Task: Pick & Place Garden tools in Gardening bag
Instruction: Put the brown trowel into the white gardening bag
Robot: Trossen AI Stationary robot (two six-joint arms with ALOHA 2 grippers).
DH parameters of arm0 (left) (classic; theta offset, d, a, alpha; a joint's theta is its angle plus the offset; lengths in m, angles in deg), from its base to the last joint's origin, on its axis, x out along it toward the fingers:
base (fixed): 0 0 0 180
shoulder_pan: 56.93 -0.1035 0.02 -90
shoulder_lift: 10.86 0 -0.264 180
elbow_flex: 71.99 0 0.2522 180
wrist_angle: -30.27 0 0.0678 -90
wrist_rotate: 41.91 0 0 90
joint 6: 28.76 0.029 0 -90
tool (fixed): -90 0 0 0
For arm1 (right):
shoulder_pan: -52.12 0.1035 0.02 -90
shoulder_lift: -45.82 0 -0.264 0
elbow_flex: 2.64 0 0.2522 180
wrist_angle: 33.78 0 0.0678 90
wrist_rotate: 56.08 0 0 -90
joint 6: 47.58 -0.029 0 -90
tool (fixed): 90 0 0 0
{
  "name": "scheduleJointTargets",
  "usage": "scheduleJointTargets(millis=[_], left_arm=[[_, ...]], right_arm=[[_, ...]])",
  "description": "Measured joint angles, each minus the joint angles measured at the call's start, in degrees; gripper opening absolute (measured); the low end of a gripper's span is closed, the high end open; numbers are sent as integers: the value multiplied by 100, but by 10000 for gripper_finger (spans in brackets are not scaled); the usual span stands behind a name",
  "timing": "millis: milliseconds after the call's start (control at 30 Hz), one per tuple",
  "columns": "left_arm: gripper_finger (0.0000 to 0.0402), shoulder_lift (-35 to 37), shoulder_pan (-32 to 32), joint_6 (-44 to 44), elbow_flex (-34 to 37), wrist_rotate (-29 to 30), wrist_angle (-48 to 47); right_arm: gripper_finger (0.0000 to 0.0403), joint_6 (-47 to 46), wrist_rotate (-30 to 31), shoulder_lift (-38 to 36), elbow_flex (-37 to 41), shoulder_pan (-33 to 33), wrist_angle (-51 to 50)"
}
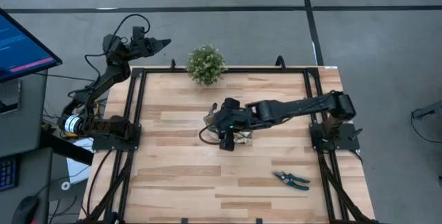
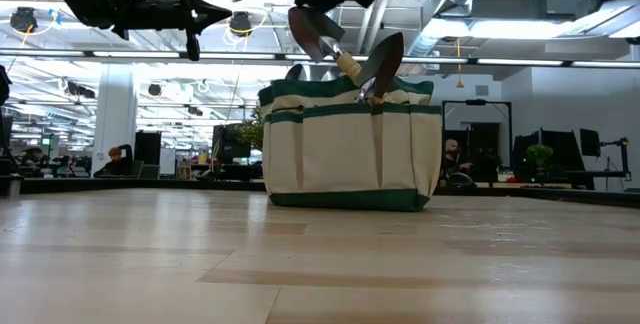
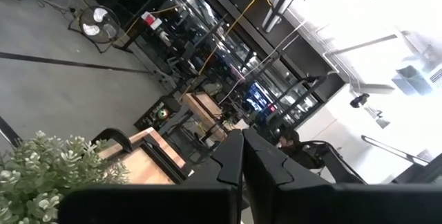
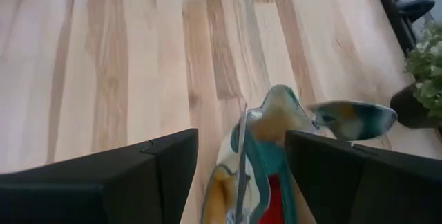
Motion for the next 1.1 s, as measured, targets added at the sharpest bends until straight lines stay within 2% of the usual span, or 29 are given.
scheduleJointTargets(millis=[167,267,367,467,500,667,800,1100], left_arm=[[8,0,-2,-4,0,0,0],[8,0,0,-4,0,-10,0],[8,0,0,-4,0,-11,0],[8,0,-2,-4,0,-11,0],[8,0,-1,-4,0,-11,0],[8,0,-2,-4,0,-11,0],[8,0,-2,-4,0,-11,0],[8,0,0,-133,0,-15,0]], right_arm=[[207,12,21,381,-361,-7,-289],[182,12,53,502,-466,16,-322],[119,14,91,529,-507,72,-295],[29,17,289,504,-510,128,-256],[16,18,403,499,-511,158,-241],[3,9,1196,412,-513,391,-12],[2,-35,1391,371,-507,586,12],[1,-793,2515,237,-197,978,149]])
